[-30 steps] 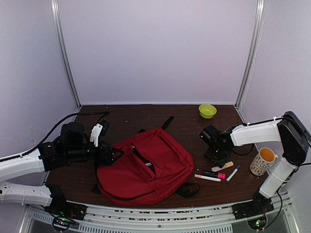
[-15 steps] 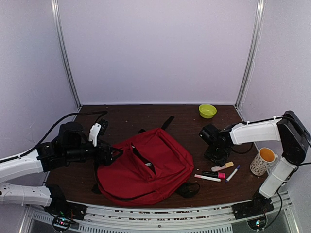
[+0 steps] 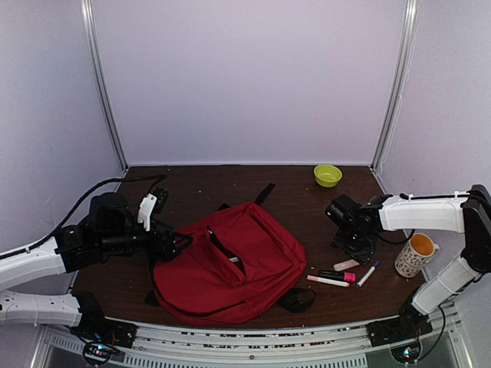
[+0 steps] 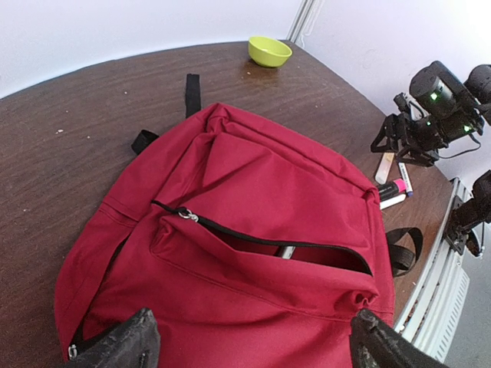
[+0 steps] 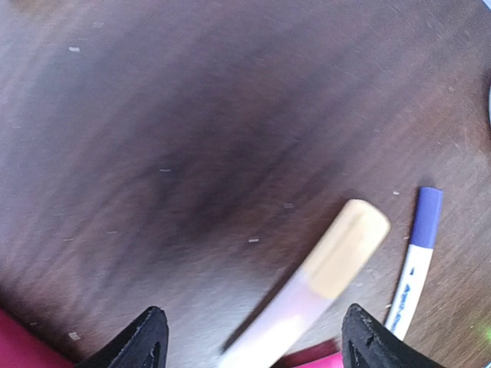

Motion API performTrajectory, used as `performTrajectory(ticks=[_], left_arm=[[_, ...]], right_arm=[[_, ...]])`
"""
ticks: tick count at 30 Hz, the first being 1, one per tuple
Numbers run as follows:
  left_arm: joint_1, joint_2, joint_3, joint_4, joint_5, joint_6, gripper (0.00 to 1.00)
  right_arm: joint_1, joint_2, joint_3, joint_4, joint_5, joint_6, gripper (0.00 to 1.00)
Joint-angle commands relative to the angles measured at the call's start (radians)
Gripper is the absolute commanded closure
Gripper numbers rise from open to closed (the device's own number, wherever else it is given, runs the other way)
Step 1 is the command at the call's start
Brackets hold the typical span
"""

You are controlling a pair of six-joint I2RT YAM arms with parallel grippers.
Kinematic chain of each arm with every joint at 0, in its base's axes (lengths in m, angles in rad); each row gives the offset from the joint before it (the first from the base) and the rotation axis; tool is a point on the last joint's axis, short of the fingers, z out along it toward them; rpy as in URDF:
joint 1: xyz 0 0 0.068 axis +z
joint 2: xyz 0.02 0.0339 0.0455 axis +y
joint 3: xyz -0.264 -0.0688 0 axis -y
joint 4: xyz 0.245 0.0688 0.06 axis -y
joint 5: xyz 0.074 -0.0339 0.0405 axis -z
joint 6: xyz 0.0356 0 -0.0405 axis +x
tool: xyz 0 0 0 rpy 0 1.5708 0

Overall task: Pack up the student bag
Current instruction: Pick up the glue stick from the center of the board.

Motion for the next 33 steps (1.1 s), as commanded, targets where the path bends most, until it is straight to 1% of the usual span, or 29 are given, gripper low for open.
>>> performTrajectory(ticks=[1, 7, 11, 22, 29, 33], left_arm=[[0.003, -0.012, -0.002, 0.028, -0.009, 0.015, 0.12], [0.003, -0.008, -0.001, 0.029, -0.009, 0.014, 0.12], [0.003, -0.004, 0.001, 0.029, -0.012, 0.015, 0.12], [0.003, 0.009, -0.002, 0.032, -0.024, 0.017, 0.12], [0.003, 0.022, -0.002, 0.038, -0.023, 0.019, 0.12], [0.003, 0.025, -0.001, 0.040, -0.022, 0.019, 0.14]], right_arm=[[-0.015, -0.014, -0.057, -0.007, 0.012, 0.031, 0.22], [-0.021, 0.013, -0.096, 0.048, -0.028, 0.027, 0.23], [-0.023, 0.051, -0.099, 0.084, -0.049, 0.015, 0.26], [-0.023, 0.121, -0.073, 0.128, -0.061, -0.036, 0.51], [-0.021, 0.130, -0.043, 0.130, -0.050, -0.082, 0.72], [-0.013, 0.131, -0.031, 0.141, -0.049, -0.111, 0.79]])
